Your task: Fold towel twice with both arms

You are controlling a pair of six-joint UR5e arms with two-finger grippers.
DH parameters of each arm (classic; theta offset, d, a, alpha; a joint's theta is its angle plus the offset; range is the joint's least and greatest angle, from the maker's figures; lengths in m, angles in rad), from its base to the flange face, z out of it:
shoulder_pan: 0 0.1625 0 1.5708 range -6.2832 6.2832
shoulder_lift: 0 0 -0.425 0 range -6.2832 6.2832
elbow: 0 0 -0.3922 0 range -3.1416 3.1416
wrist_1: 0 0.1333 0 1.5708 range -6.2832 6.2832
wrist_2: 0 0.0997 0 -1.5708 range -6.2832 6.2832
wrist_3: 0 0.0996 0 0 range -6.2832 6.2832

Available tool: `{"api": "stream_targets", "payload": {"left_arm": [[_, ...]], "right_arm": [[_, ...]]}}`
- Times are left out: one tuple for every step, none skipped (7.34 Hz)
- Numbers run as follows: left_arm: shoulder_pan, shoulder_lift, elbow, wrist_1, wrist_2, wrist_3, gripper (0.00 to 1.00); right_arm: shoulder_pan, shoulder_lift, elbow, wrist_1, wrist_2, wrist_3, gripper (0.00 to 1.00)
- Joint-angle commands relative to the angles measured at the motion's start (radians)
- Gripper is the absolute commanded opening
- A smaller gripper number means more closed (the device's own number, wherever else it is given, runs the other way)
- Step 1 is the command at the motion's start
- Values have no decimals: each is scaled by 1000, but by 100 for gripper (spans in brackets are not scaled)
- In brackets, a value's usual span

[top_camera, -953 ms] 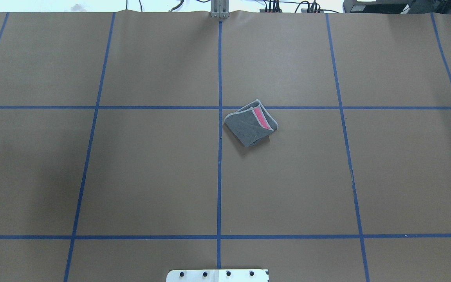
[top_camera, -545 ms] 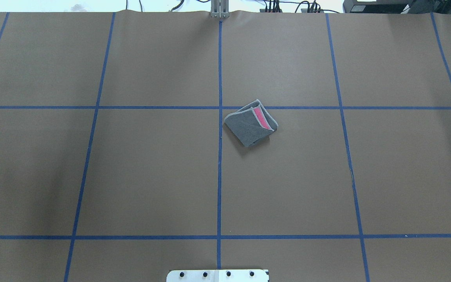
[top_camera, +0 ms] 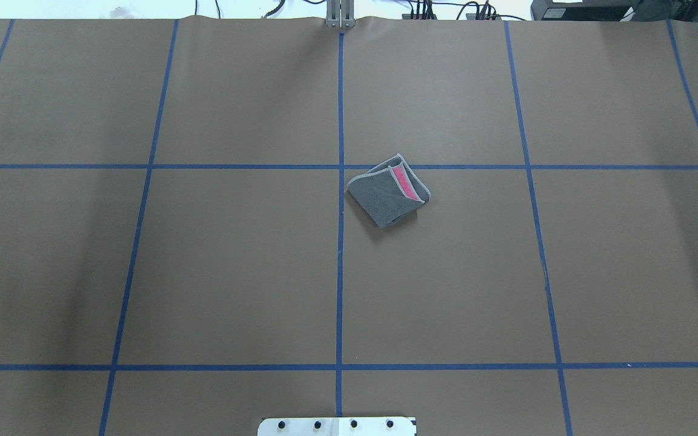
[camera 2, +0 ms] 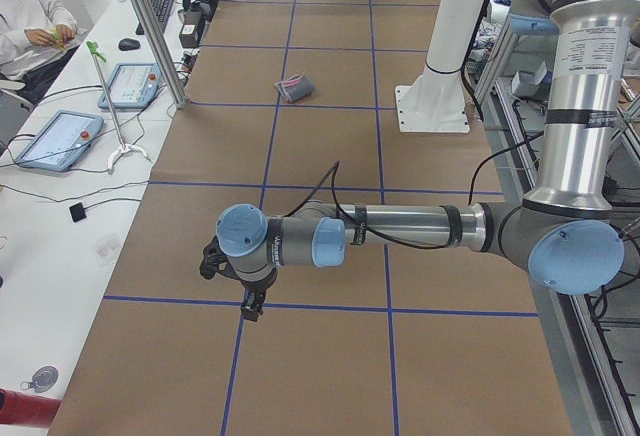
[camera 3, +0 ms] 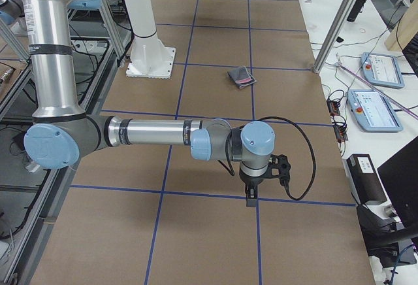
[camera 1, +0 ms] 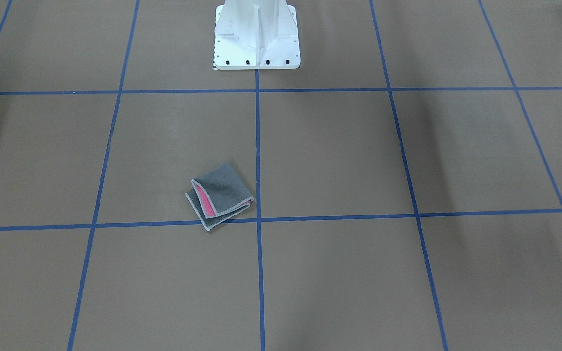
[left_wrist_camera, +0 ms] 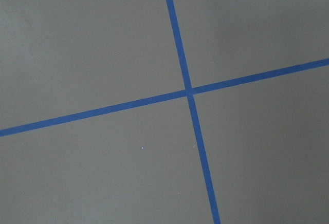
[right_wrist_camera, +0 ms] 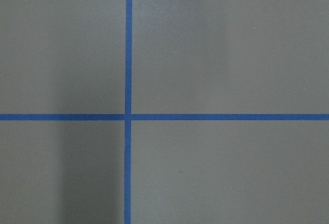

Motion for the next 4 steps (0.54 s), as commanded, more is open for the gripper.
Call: {"api": "stream_targets", "payload": {"left_arm": [[-4, -1, -24, -21, 3, 0, 100], [-6, 2, -42, -20, 3, 3, 100], [-6, 2, -50, -20, 5, 3, 100], [-6, 3, -44, -20, 6, 0, 100]], "right_arm": [[-1, -6, 1, 0, 2, -3, 100], [-1, -7, 1, 0, 2, -4, 100], [-1, -9, -1, 2, 1, -6, 100], [-1, -12, -1, 2, 1, -6, 100]]}}
